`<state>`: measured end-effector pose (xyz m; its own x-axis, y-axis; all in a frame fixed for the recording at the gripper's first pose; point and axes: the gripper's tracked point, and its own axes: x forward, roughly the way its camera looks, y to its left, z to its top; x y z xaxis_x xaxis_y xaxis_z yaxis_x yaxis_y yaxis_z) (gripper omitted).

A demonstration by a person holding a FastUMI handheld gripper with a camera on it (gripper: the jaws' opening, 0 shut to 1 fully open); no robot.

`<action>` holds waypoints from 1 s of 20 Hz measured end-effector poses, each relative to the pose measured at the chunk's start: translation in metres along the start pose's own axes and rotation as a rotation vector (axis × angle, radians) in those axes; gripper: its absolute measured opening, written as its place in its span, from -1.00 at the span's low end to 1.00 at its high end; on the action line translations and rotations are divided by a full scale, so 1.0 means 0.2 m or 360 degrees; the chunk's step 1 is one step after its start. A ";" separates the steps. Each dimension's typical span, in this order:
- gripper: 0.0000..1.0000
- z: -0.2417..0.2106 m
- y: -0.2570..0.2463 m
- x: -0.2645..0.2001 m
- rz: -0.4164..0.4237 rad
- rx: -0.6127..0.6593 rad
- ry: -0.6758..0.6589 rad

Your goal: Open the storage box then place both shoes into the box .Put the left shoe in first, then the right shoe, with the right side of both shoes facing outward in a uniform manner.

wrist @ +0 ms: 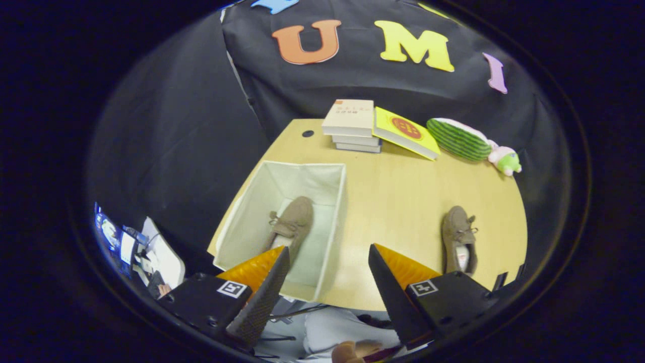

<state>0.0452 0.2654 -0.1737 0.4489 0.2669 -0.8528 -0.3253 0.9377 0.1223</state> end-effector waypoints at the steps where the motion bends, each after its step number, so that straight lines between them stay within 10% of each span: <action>1: 1.00 -0.01 -0.07 -0.02 -0.0026 0.0010 -0.0005; 20: 1.00 -0.27 -1.47 0.30 -0.0503 0.0183 0.0198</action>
<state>0.1233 -0.0064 -0.2884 0.4049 -0.0626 -0.9122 -0.0875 0.9904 -0.1068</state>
